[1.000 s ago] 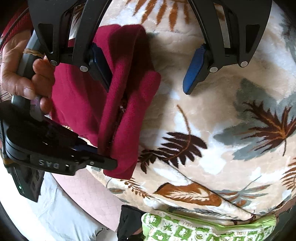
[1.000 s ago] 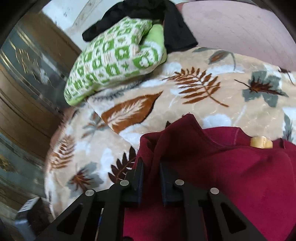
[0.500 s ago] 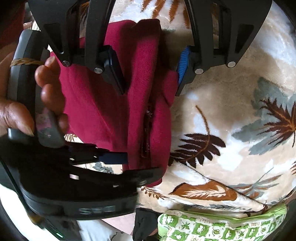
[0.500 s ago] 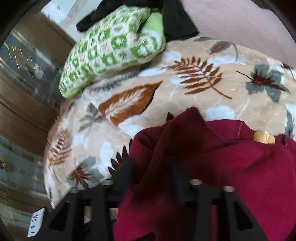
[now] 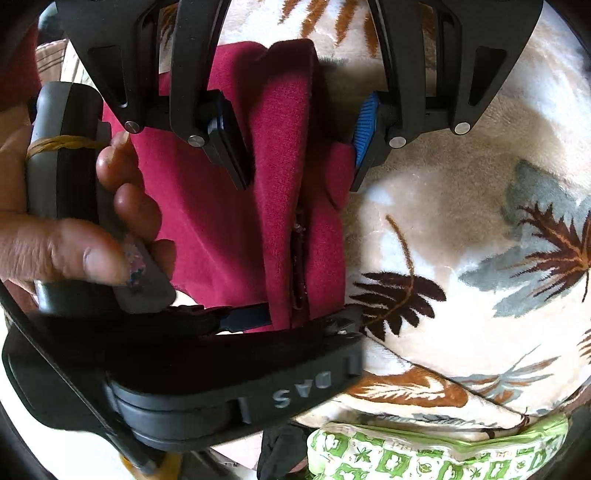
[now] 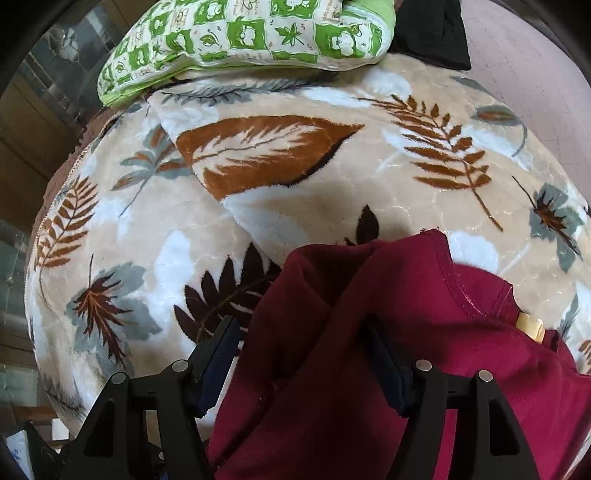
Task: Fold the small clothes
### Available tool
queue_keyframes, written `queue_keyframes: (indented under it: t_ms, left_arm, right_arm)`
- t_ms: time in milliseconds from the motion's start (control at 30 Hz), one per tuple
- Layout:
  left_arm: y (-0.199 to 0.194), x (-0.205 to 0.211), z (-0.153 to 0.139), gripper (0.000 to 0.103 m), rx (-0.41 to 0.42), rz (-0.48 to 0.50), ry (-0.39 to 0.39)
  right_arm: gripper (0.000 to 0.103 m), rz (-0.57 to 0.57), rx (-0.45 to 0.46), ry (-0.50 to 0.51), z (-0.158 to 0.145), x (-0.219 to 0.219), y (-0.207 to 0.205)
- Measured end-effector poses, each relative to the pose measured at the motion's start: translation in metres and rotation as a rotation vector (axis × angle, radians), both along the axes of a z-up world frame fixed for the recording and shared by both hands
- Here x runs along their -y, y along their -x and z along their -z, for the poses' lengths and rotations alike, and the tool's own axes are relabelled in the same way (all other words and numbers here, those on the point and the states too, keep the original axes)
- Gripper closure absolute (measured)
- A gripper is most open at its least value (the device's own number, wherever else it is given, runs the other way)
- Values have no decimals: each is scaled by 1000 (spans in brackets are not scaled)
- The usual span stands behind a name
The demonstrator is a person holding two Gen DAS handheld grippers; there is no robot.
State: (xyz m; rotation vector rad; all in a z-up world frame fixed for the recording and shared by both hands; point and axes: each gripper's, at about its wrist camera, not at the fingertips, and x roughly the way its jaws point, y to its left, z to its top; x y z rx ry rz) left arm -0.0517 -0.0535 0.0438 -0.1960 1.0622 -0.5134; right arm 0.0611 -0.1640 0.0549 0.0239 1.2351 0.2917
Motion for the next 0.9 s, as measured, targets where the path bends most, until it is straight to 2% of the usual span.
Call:
queue_keyframes:
  t_ms: [33,67,133,233,300,533,667,767,900]
  left_arm:
    - [0,1,0,51,2,1,-2]
    - [1,3,-1,51,3,1,-5]
    - [2,5,-1,51,9,2,-8]
    - [5,8,-2,51,18,6,-17]
    - [7,12,-3,51,29,7,-24]
    - [12,19,-2,54,56,8,-46]
    - [15,19,-11,65,62,15,-47]
    - [22,22,-26,73,70,47,-36]
    - [36,46,-56,75,97,148,-5]
  right_arm:
    - [40,11,9,-5,-1,3,2]
    - [49,26,20,-7,-2,7,3]
    - [59,45,43,-43,-5,14,9]
    - [71,69,77,-95,-8,23,17]
    - [74,76,101,-118,-12,27,23]
    - [79,84,146,-148,-26,34,37]
    - [81,89,161,-148,-34,40,44]
    - [81,85,175,-156,-45,53,51]
    - [81,85,218,-148,-65,82,68]
